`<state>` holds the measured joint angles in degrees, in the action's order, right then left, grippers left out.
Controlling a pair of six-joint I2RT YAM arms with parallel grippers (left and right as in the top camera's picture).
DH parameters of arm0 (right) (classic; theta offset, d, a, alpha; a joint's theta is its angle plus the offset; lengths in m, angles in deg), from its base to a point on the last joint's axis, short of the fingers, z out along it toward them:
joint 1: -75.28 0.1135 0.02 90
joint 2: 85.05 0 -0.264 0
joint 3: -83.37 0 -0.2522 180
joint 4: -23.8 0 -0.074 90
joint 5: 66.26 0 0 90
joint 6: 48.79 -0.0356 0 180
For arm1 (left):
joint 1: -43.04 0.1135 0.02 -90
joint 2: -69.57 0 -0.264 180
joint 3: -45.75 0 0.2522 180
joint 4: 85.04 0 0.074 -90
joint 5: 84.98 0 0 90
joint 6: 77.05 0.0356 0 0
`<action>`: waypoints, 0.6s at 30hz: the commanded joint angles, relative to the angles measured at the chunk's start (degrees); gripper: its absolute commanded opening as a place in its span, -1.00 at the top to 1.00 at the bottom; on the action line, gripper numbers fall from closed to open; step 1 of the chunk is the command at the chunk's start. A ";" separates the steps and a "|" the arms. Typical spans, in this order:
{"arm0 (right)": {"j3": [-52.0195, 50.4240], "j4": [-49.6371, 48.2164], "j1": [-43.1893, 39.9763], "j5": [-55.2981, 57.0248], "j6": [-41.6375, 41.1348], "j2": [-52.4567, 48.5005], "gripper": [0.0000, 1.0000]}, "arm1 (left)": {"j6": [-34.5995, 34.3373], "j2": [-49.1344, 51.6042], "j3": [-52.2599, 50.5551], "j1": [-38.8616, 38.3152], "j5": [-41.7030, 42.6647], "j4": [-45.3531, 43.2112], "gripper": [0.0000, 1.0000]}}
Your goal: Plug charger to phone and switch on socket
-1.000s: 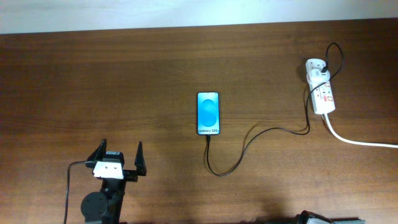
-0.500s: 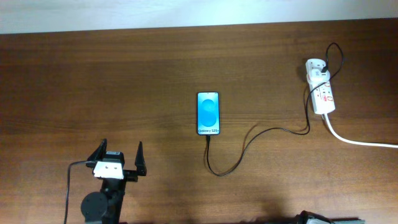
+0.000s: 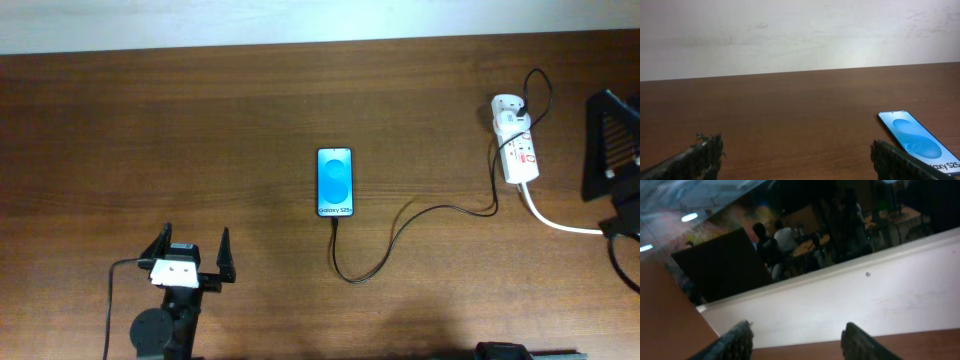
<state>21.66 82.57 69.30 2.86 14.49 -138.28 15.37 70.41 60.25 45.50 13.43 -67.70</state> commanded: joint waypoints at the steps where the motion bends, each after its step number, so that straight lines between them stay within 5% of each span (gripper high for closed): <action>1: -5.33 -4.42 0.50 0.33 0.39 1.03 -0.37 | 0.90 -0.50 -0.24 0.33 0.83 0.09 -0.98; 7: -12.61 -10.40 0.50 0.02 4.22 8.61 -0.53 | 0.90 -0.50 -0.24 0.33 0.83 0.11 -0.98; 8: -13.97 -11.85 0.50 -1.14 4.22 10.05 -0.72 | 0.90 -0.50 -0.24 0.33 0.83 0.11 -0.98; 12: -18.95 -18.58 0.50 -8.31 4.22 14.34 -0.94 | 0.90 -0.50 -0.24 0.33 0.83 0.11 -0.99; 18: -23.85 -24.46 0.50 -8.22 4.20 22.08 -0.97 | 0.90 -0.50 -0.24 0.33 0.81 0.11 -0.98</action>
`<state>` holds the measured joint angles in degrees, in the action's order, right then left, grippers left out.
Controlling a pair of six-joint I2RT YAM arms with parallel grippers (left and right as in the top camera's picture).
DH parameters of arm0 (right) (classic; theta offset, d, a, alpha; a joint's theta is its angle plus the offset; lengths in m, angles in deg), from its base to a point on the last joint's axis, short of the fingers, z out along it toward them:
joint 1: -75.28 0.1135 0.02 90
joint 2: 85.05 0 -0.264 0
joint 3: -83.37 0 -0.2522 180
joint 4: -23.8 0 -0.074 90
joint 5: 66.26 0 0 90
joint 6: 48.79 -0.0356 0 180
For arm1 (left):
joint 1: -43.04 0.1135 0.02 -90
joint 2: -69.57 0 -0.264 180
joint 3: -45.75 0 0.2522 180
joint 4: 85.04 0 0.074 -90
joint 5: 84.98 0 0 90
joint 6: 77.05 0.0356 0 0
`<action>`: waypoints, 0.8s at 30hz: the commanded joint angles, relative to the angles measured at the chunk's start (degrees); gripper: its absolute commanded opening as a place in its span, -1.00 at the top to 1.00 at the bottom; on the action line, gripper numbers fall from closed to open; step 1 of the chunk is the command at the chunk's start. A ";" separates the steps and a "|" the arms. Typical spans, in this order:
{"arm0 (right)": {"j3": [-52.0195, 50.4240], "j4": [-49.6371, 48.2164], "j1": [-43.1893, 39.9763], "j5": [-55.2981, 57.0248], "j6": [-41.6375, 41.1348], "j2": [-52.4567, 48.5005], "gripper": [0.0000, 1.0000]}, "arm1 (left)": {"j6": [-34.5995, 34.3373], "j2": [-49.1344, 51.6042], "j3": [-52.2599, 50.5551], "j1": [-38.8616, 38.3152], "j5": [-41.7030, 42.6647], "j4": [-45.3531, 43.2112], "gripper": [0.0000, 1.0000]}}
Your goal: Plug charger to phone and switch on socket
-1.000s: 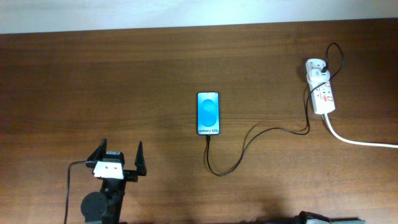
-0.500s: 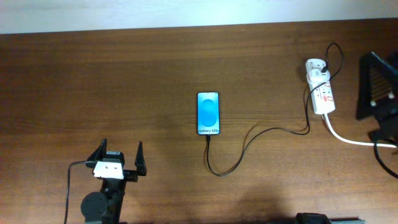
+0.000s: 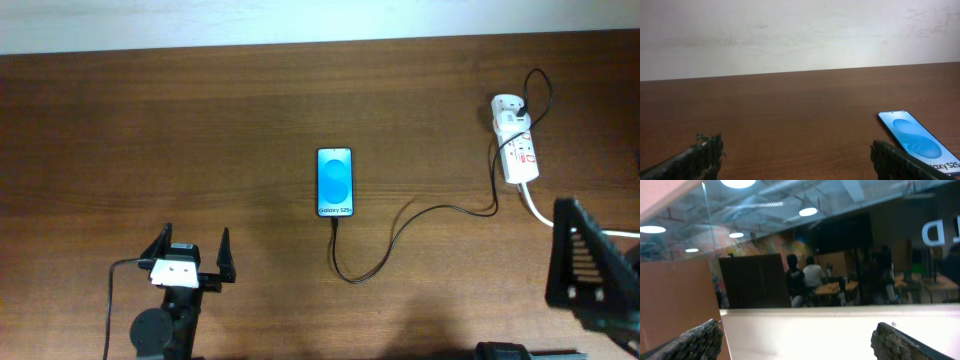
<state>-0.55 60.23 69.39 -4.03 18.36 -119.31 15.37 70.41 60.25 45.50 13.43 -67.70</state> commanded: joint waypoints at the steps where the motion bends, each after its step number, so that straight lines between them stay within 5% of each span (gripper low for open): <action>1: -1.79 -2.34 0.37 -1.38 0.35 3.61 -0.97 | 0.87 -0.50 -0.24 0.33 0.83 0.11 -0.99; 10: -1.81 23.34 0.35 -0.37 0.37 3.63 -0.97 | 0.90 -0.50 -0.24 0.33 0.83 0.11 -0.98; 14: -1.81 32.06 0.37 11.02 0.52 3.65 -0.97 | 0.90 -0.50 -0.24 0.33 0.83 0.11 -0.98; 17: -3.61 35.82 0.35 13.46 13.55 3.54 -0.97 | 0.90 -0.50 -0.24 0.33 0.83 0.11 -0.98; 21: -14.32 31.30 0.35 13.44 25.24 3.98 -0.97 | 0.90 -0.50 -0.24 0.33 0.81 0.11 -0.98; 24: -26.05 20.63 0.42 12.39 25.42 7.08 -0.97 | 0.90 -0.50 -0.24 0.33 0.83 0.11 -0.99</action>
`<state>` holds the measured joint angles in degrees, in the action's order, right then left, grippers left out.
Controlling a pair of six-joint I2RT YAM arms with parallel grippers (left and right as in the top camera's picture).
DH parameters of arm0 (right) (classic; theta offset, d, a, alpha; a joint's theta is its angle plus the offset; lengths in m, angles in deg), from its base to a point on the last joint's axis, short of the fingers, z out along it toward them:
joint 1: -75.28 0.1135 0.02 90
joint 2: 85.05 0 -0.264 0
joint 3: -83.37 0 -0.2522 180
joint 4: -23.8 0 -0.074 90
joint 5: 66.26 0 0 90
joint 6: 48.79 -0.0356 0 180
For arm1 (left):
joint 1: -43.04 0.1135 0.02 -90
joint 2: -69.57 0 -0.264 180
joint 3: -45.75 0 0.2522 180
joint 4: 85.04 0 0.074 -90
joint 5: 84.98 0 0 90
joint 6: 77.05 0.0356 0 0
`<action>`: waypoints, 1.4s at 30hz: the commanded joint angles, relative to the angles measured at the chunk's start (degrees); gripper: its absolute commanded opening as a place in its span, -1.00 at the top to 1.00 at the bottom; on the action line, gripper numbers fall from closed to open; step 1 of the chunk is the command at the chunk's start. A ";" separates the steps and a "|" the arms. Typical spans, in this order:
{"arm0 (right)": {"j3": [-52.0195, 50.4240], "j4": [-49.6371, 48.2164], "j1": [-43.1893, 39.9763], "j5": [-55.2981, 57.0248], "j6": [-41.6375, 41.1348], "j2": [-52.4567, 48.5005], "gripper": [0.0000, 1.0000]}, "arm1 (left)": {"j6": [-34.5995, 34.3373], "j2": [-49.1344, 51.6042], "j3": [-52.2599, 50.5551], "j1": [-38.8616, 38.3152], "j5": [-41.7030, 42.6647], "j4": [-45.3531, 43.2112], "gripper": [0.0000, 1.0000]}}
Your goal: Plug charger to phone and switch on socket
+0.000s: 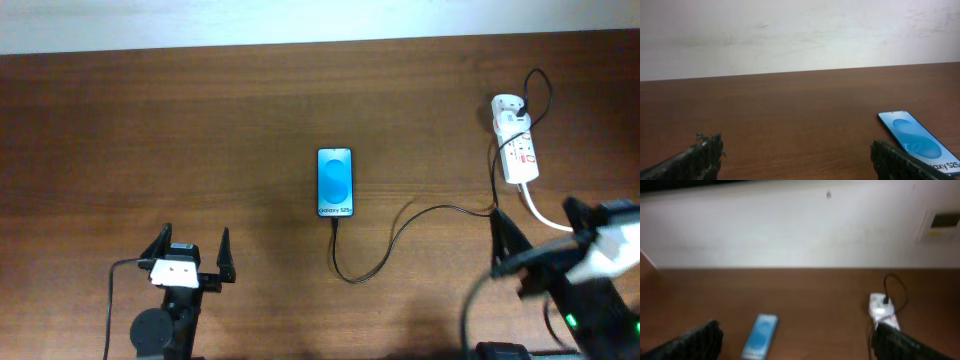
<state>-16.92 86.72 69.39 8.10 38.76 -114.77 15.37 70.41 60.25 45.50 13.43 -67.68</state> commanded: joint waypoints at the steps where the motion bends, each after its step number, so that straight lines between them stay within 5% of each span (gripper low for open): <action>1: -14.67 -10.58 0.63 -0.22 5.03 4.26 -0.97 | 0.90 -0.50 -0.24 0.33 0.83 0.09 -0.98; 6: -39.93 -31.26 2.60 0.07 5.05 18.91 -0.97 | 0.87 -0.50 -0.24 0.33 0.83 0.09 -0.98; 14: -55.98 -43.85 2.91 4.52 5.03 26.86 -0.97 | 0.90 -0.50 -0.24 0.33 0.83 0.09 -0.99; 42: -65.64 -45.51 5.31 5.75 5.03 29.53 -0.98 | 0.90 -0.50 -0.24 0.33 0.83 0.09 -0.99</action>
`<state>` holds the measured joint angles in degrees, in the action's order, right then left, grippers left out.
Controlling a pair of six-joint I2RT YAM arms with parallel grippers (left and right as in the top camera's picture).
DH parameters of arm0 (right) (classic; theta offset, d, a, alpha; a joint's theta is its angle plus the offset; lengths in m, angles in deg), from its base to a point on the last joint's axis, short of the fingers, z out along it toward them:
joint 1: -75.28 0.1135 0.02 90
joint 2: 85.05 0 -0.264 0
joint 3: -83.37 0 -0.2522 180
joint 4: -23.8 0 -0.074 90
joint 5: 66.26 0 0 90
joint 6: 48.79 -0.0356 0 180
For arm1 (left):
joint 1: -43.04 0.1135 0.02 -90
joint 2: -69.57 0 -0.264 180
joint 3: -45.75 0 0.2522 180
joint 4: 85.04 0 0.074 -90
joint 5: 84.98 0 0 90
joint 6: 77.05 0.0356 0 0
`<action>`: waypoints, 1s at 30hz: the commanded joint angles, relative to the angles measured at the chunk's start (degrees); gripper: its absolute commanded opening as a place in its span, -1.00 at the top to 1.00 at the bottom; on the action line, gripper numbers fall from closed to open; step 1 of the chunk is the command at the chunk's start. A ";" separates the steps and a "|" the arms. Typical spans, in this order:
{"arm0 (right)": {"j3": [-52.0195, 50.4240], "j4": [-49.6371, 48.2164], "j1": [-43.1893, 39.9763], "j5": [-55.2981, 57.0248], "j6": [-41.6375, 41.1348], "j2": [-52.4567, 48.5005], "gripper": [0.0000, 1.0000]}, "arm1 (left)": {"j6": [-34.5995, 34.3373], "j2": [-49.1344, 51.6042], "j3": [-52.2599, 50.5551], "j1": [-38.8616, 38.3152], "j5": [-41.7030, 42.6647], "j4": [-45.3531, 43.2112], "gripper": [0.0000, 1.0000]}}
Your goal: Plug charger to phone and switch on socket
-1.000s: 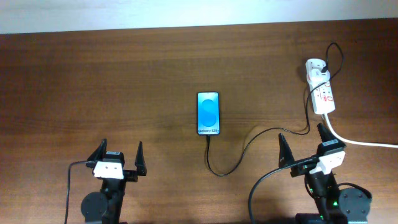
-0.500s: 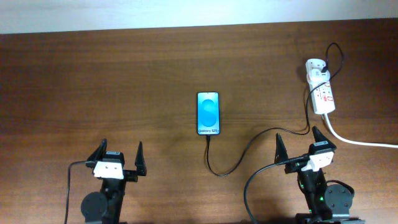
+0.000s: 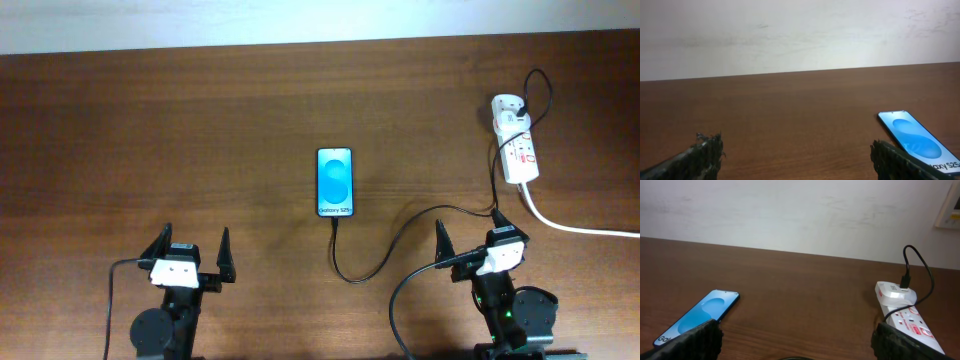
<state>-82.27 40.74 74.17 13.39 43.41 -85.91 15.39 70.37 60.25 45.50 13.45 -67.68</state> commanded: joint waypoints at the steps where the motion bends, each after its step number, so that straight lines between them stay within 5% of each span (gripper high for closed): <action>1: -0.28 0.48 0.52 0.48 0.39 0.68 -0.97 | 0.85 -0.46 -0.24 0.33 0.81 0.09 -0.99; 30: -0.28 0.46 0.35 0.50 1.88 0.68 -0.98 | 0.87 -0.46 -0.24 0.33 0.79 0.09 -0.99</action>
<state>-82.27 40.76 74.20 13.39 44.90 -85.89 15.39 70.37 60.25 45.50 13.45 -67.68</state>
